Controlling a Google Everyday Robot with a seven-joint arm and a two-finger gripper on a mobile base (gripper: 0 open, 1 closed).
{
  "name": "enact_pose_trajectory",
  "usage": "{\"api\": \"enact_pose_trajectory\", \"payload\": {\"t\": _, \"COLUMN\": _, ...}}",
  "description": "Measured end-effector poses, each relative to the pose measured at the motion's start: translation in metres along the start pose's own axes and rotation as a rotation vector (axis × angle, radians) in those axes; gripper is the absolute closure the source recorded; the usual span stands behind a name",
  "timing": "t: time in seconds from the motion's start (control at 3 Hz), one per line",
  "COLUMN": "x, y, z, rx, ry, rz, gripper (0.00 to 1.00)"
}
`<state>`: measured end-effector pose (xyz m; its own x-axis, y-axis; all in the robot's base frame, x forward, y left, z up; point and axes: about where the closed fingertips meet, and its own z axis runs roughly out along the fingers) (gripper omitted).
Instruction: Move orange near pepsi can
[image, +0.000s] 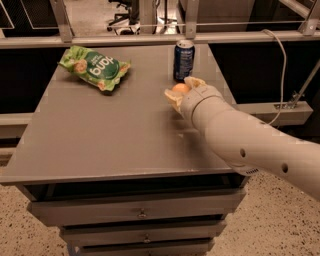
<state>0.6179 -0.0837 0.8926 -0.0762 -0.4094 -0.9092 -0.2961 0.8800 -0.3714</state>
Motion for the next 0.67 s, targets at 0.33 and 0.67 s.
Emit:
{"api": "enact_pose_trajectory", "payload": {"t": 0.33, "x": 0.02, "y": -0.005, "z": 0.008, "rx": 0.036, "ry": 0.007, "rz": 0.034, "gripper": 1.0}}
{"api": "enact_pose_trajectory", "payload": {"t": 0.67, "x": 0.03, "y": -0.005, "z": 0.019, "rx": 0.053, "ry": -0.005, "rz": 0.054, "gripper": 1.0}}
